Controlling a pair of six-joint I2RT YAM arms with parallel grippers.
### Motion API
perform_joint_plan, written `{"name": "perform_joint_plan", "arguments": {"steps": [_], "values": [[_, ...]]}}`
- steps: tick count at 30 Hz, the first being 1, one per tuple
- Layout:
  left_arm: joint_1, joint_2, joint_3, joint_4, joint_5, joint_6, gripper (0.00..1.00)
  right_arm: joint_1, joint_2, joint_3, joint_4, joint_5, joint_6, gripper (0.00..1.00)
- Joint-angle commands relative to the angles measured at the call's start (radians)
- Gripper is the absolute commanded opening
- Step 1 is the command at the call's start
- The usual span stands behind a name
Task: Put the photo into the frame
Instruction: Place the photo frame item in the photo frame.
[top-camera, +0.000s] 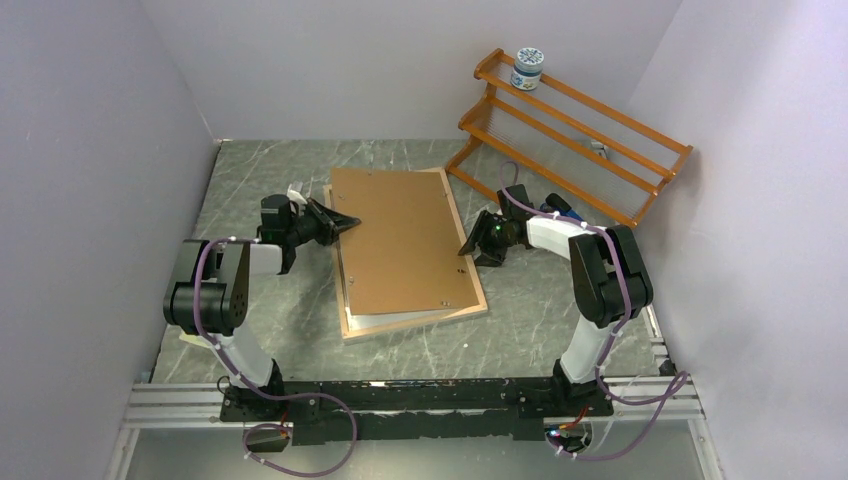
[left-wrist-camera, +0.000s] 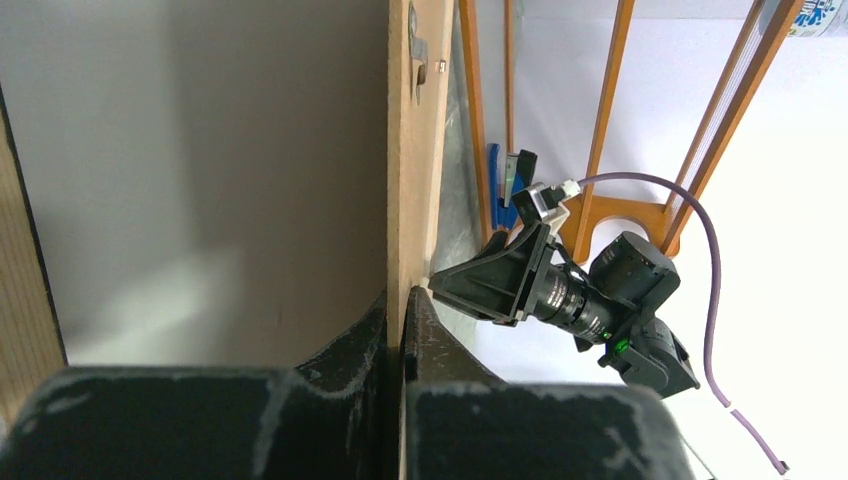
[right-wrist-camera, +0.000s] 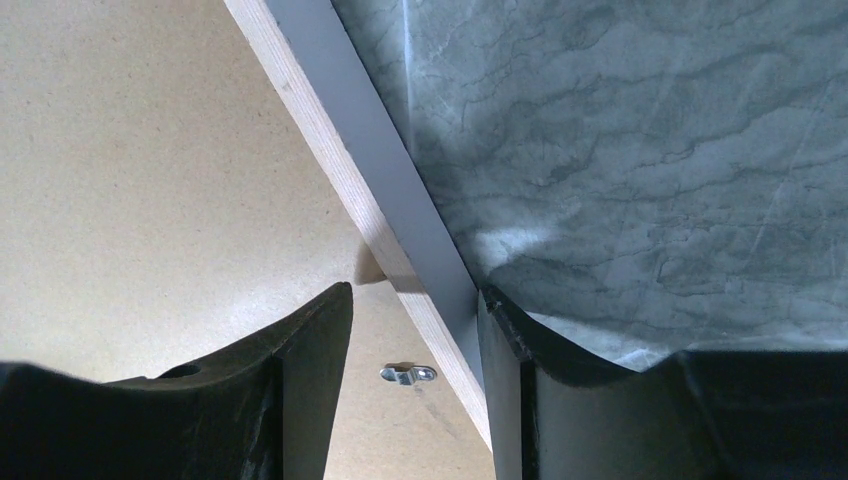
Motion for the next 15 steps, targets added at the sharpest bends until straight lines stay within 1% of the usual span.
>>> {"name": "perform_joint_plan", "arguments": {"steps": [1, 6, 8, 10, 13, 15], "values": [[0.011, -0.025, -0.029, -0.032, 0.053, 0.010, 0.03, 0.013, 0.023, 0.012, -0.013, 0.019, -0.009, 0.53], [0.011, -0.013, -0.037, -0.044, 0.036, 0.009, 0.03, 0.015, 0.021, 0.004, -0.012, 0.023, -0.005, 0.53], [0.011, 0.012, -0.017, -0.061, 0.050, 0.020, 0.06, 0.015, 0.022, 0.005, -0.012, 0.024, -0.005, 0.53], [0.011, 0.029, 0.003, -0.103, 0.059, 0.037, 0.17, 0.016, 0.023, 0.010, -0.016, 0.023, -0.006, 0.54], [0.010, 0.048, 0.011, -0.105, 0.075, 0.049, 0.37, 0.016, 0.022, 0.011, -0.016, 0.027, -0.006, 0.54], [0.009, 0.064, 0.027, -0.117, 0.098, 0.065, 0.44, 0.017, 0.022, 0.010, -0.016, 0.027, -0.006, 0.54]]}}
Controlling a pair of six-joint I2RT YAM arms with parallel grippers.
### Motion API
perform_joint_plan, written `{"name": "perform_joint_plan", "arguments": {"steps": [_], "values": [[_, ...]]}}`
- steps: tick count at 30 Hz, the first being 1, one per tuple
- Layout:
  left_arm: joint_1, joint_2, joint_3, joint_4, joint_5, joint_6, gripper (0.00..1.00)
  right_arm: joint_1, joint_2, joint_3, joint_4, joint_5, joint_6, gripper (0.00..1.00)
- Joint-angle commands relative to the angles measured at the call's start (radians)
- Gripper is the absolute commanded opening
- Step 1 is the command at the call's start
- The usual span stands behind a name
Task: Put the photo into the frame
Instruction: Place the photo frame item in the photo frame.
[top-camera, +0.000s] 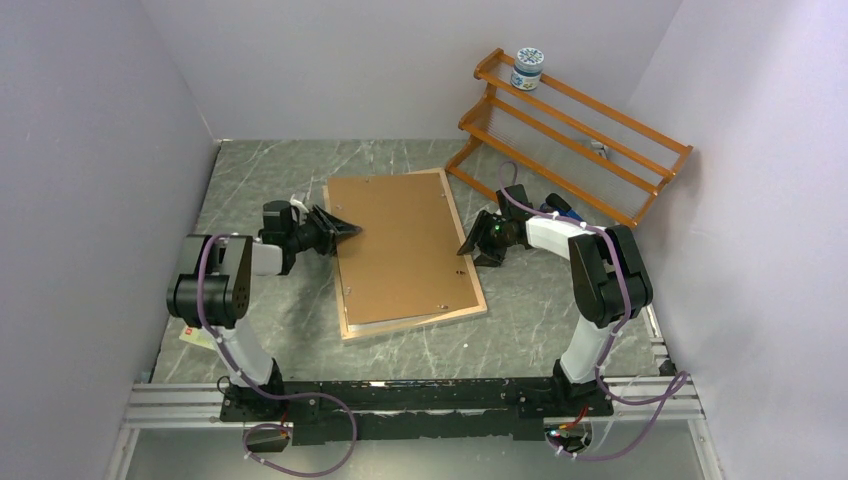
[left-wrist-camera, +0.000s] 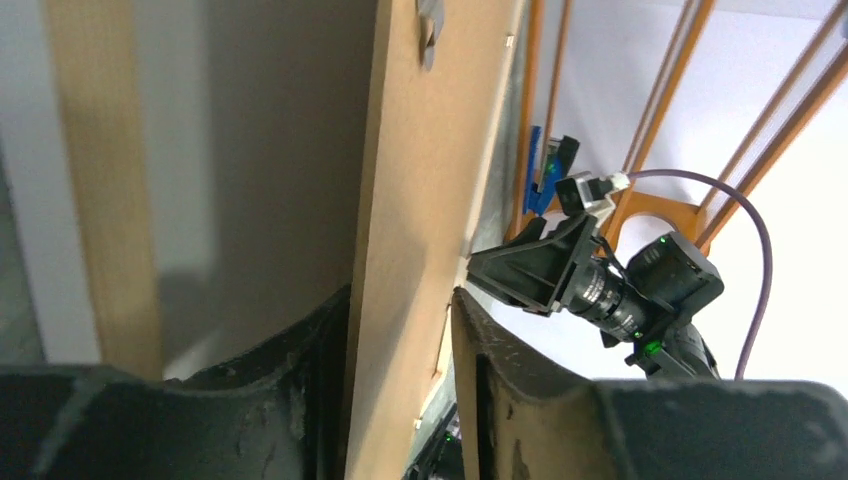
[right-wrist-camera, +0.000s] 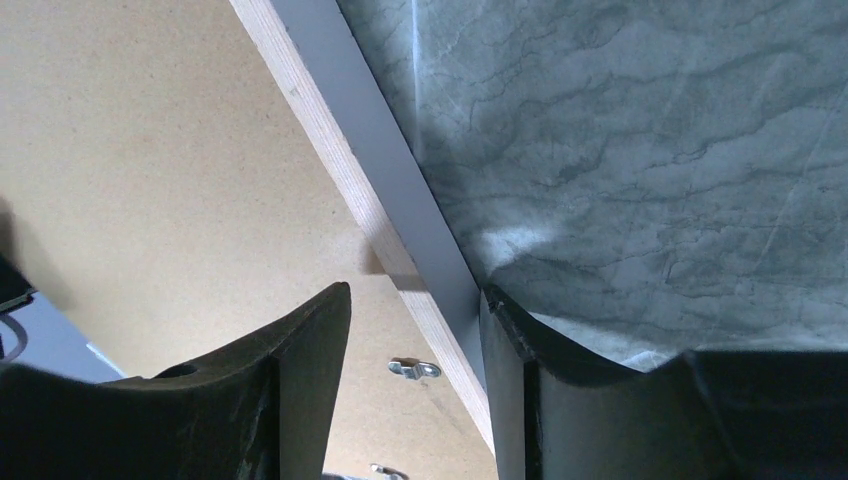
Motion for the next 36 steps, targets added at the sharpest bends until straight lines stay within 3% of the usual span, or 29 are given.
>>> {"name": "perform_joint_plan", "arguments": {"steps": [1, 6, 13, 18, 31, 36], "values": [[-0.003, 0.037, 0.046, -0.069, 0.083, 0.050, 0.47, 0.012, 0.021, 0.008, -0.018, 0.028, -0.008, 0.55], [-0.003, 0.026, 0.088, -0.185, 0.075, 0.121, 0.58, 0.012, 0.022, 0.009, -0.019, 0.030, -0.008, 0.55], [-0.003, -0.016, 0.231, -0.514, 0.009, 0.339, 0.85, 0.011, 0.014, 0.020, -0.021, 0.048, -0.011, 0.56], [-0.003, 0.020, 0.303, -0.665, 0.006, 0.407, 0.89, 0.011, 0.012, 0.029, -0.024, 0.059, -0.013, 0.56], [-0.063, 0.104, 0.324, -0.534, 0.139, 0.357, 0.94, 0.012, 0.019, 0.025, -0.015, 0.062, -0.007, 0.56], [-0.063, 0.100, 0.408, -0.735, 0.051, 0.477, 0.94, 0.012, 0.019, 0.021, -0.018, 0.065, -0.008, 0.56]]}}
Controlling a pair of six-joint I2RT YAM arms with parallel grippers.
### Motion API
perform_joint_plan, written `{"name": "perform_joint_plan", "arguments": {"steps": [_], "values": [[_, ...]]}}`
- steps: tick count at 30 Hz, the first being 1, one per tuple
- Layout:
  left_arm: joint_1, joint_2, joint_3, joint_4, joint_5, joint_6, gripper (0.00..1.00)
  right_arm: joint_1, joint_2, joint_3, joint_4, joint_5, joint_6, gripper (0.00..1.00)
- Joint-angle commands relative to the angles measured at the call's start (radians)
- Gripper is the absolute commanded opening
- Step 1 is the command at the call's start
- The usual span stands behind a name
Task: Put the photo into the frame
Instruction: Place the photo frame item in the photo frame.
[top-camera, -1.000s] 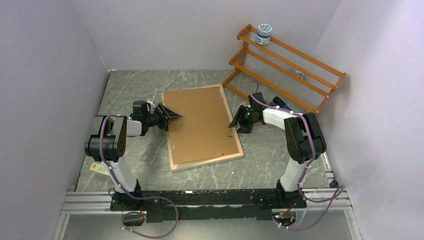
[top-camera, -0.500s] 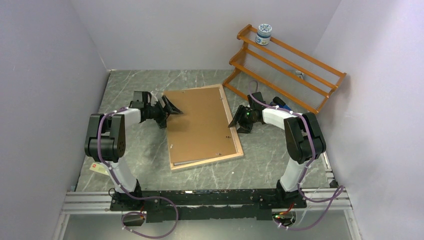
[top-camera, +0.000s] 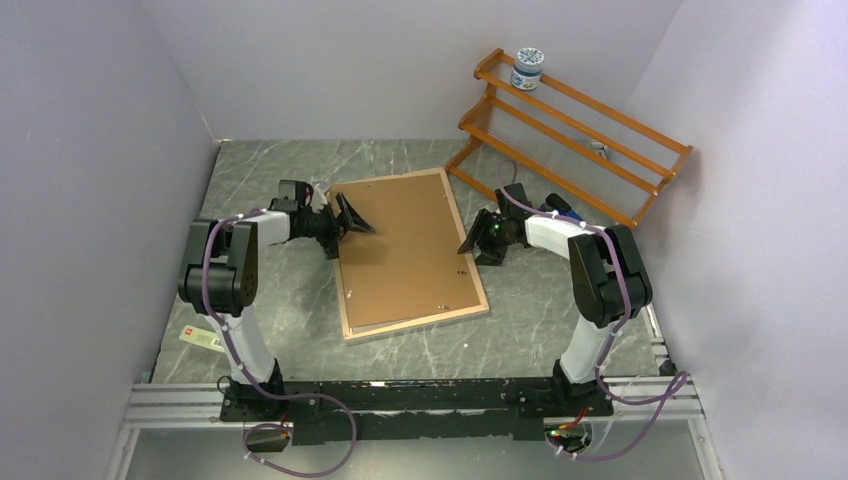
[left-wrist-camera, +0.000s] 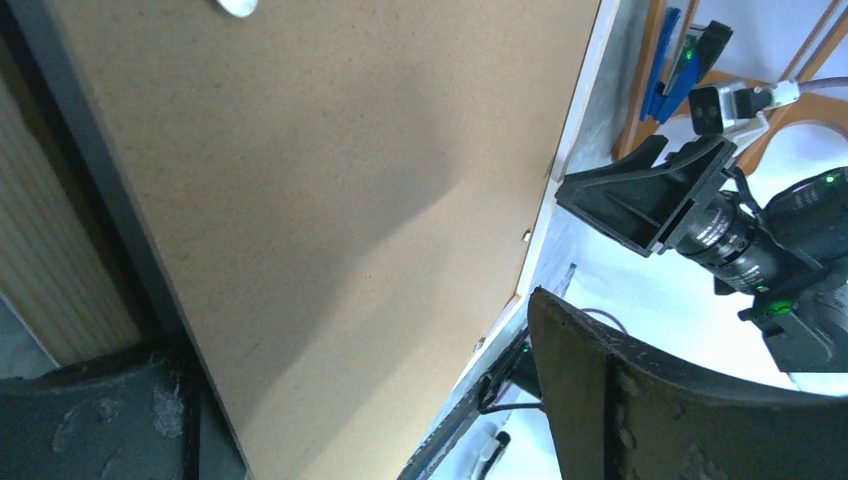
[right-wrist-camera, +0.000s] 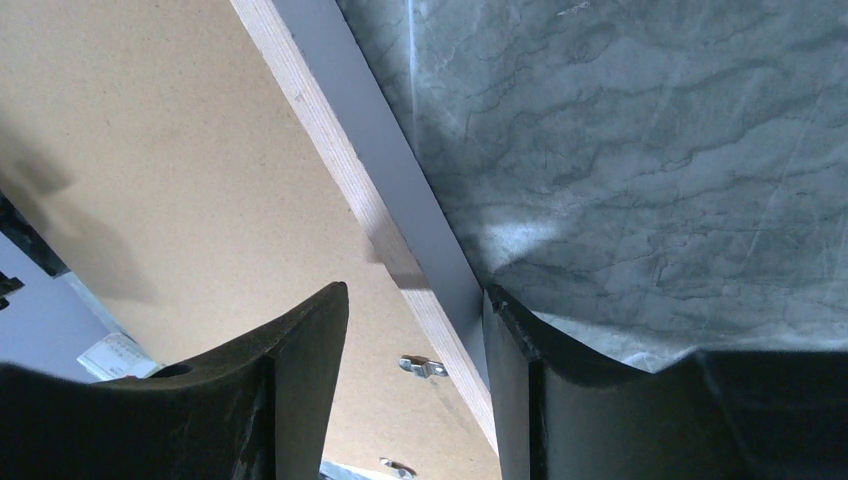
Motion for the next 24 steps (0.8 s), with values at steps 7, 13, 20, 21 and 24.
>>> {"name": "perform_joint_plan", "arguments": {"steps": [7, 13, 20, 21, 24], "values": [[-0.033, -0.027, 0.191, -0.395, -0.164, 0.188, 0.94, 0.006, 0.013, 0.006, -0.007, 0.040, -0.010, 0.56], [-0.046, -0.045, 0.227, -0.564, -0.281, 0.272, 0.94, 0.006, 0.013, -0.004, 0.011, 0.038, -0.003, 0.57], [-0.046, -0.091, 0.260, -0.615, -0.313, 0.310, 0.91, 0.006, 0.012, -0.019, 0.025, 0.038, 0.002, 0.57], [-0.045, -0.098, 0.261, -0.614, -0.320, 0.309, 0.90, 0.006, 0.013, -0.019, 0.025, 0.040, -0.001, 0.56], [-0.043, -0.111, 0.268, -0.633, -0.342, 0.306, 0.86, 0.006, 0.015, -0.012, 0.013, 0.045, -0.016, 0.55]]}}
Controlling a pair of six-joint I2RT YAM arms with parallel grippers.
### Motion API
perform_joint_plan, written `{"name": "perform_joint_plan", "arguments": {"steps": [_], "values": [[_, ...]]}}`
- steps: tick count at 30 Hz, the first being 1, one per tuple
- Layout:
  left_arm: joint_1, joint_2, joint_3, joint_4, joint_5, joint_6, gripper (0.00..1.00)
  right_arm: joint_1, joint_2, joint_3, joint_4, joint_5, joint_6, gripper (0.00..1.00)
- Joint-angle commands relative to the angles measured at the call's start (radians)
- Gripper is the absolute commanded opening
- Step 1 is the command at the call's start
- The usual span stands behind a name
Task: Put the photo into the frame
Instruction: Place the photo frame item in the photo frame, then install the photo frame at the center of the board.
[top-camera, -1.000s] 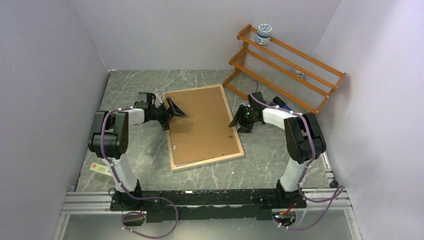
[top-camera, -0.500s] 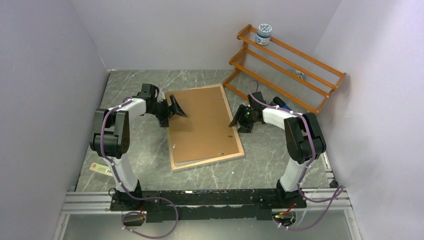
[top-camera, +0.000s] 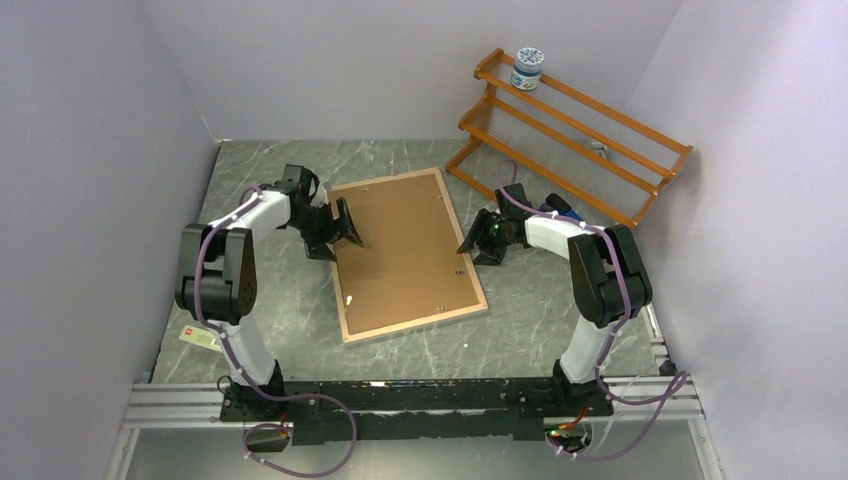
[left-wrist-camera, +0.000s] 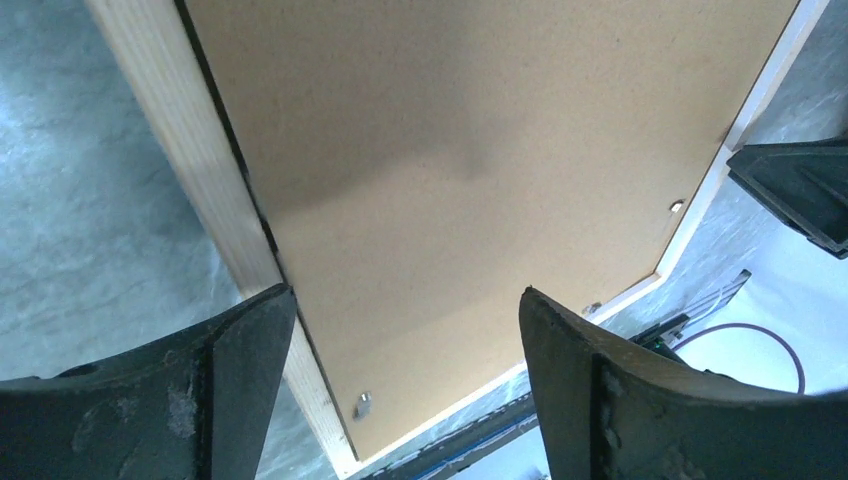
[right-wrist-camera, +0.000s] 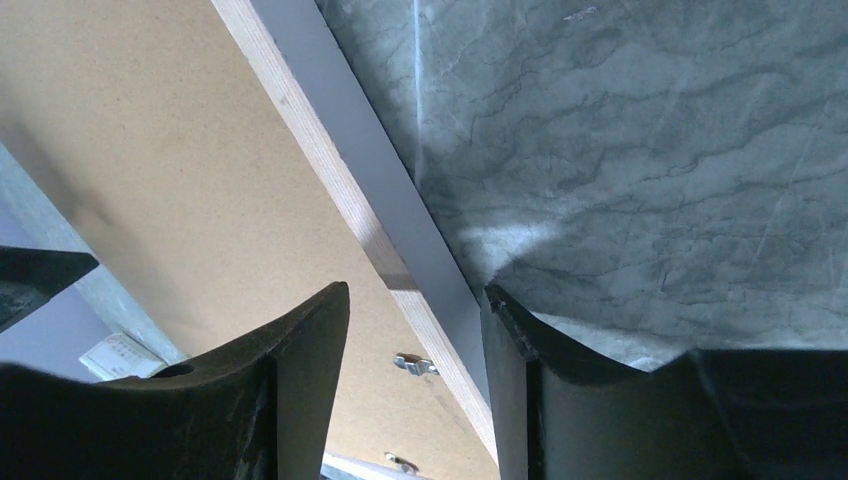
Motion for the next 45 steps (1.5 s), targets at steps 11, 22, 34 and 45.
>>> {"name": "perform_joint_plan", "arguments": {"steps": [11, 22, 34, 45], "values": [[0.040, -0.108, -0.028, -0.005, -0.081, -0.030, 0.84, 0.008, 0.007, 0.020, 0.016, 0.018, -0.073, 0.52], [0.049, -0.069, -0.172, 0.174, -0.063, -0.091, 0.71, 0.035, 0.032, -0.003, 0.062, -0.099, -0.117, 0.46], [0.049, -0.134, -0.278, 0.211, -0.084, -0.093, 0.55, 0.097, -0.055, -0.136, 0.069, -0.084, -0.136, 0.32], [0.049, -0.256, -0.392, 0.269, -0.141, -0.134, 0.57, 0.236, -0.130, -0.098, -0.088, 0.169, -0.239, 0.55]]}}
